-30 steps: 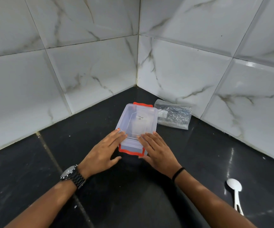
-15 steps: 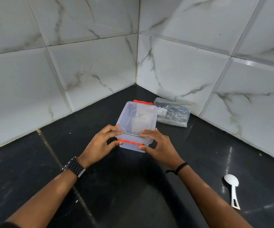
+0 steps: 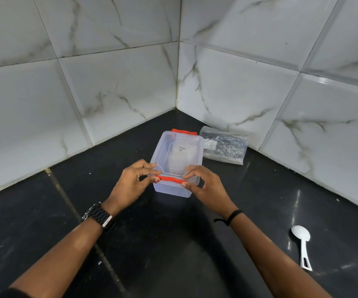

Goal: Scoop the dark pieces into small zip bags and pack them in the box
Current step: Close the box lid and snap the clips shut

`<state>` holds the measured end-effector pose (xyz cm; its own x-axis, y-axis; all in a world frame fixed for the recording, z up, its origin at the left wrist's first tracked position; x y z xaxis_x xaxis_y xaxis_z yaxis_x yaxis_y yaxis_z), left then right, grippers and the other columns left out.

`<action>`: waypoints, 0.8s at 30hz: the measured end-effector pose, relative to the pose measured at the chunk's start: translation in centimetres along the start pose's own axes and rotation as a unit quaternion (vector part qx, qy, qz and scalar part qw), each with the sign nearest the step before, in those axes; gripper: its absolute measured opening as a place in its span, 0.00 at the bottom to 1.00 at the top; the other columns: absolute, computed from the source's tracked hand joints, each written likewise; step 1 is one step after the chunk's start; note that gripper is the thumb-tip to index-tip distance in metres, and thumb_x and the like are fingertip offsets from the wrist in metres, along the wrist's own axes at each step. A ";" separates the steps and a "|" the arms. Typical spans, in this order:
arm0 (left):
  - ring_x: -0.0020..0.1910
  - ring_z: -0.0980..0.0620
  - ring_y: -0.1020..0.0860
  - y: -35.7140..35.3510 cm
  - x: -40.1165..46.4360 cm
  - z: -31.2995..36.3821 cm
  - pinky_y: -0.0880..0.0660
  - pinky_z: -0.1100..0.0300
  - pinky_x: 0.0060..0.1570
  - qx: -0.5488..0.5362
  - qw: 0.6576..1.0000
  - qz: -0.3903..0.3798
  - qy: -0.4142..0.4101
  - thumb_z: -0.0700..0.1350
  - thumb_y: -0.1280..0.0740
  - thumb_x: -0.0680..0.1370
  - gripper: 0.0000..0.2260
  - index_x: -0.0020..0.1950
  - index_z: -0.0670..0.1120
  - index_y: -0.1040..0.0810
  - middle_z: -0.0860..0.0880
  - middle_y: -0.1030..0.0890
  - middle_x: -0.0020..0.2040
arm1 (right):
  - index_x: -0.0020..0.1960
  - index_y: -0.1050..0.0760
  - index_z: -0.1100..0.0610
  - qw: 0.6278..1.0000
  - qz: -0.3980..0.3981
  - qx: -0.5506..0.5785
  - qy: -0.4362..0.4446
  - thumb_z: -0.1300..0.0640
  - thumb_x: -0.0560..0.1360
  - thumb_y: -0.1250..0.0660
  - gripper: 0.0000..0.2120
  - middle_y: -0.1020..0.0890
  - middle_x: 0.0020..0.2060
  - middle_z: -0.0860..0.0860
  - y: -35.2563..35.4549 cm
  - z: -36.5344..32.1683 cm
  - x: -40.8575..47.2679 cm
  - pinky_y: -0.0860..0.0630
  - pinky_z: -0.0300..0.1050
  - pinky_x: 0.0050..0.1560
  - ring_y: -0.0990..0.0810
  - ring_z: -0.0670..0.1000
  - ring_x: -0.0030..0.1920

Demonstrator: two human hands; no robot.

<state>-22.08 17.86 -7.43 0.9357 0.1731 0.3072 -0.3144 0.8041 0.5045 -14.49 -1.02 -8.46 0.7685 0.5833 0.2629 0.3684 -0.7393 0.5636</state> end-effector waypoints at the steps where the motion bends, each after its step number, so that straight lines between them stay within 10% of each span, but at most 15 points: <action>1: 0.62 0.60 0.26 0.0 -0.1 0.0 0.28 0.57 0.65 0.007 1.000 0.005 -0.001 0.39 0.28 0.73 0.10 0.53 0.46 0.16 0.53 0.21 0.52 | 0.48 0.22 0.47 1.000 -0.001 -0.012 -0.004 0.50 0.71 0.27 0.07 0.33 0.69 0.45 -0.1 0.4 0.0 0.40 0.34 0.69 0.38 0.39 0.69; 7: 0.73 0.56 0.40 -0.2 0.3 -1.3 0.36 0.55 0.70 0.021 0.999 0.013 0.032 0.46 0.32 0.75 0.07 0.52 0.50 0.18 0.50 0.37 0.74 | 0.50 0.22 0.50 0.997 -0.021 0.059 -0.037 0.50 0.71 0.28 0.09 0.39 0.62 0.30 -0.9 0.6 0.8 0.33 0.29 0.60 0.40 0.33 0.65; 13: 0.63 0.57 0.27 1.0 2.2 -2.4 0.27 0.52 0.65 -0.032 0.998 0.028 0.054 0.40 0.33 0.77 0.10 0.48 0.56 0.21 0.62 0.28 0.60 | 0.47 0.22 0.50 0.998 -0.001 0.048 -0.029 0.51 0.71 0.27 0.08 0.31 0.59 0.46 -1.9 0.2 4.3 0.23 0.40 0.56 0.31 0.43 0.61; 21: 0.65 0.50 0.27 1.2 3.9 -4.2 0.27 0.57 0.62 -0.052 0.989 0.063 0.121 0.41 0.34 0.78 0.06 0.53 0.50 0.23 0.48 0.30 0.69 | 0.49 0.24 0.51 0.998 0.000 0.060 -0.036 0.51 0.73 0.29 0.08 0.32 0.61 0.49 -3.0 0.8 6.8 0.26 0.34 0.53 0.32 0.46 0.63; 24: 0.66 0.47 0.29 1.0 2.4 -3.0 0.31 0.51 0.67 0.096 0.981 0.151 0.079 0.40 0.32 0.77 0.12 0.60 0.47 0.24 0.44 0.30 0.66 | 0.55 0.25 0.51 0.996 -0.007 0.071 -0.053 0.54 0.75 0.31 0.10 0.33 0.65 0.49 -3.1 1.2 6.1 0.27 0.39 0.60 0.32 0.47 0.65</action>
<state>-19.62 20.80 -8.61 0.8038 0.4852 0.3444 -0.5909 0.5831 0.5575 -10.28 4.40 -9.53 0.8113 0.5601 0.1678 0.4432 -0.7763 0.4483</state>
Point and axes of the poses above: each hand's wrist, its own x-axis towards the middle knuckle, its own y-axis out of the back of the hand, z = x × y, the point moved 8 cm from there along x, towards the middle knuckle
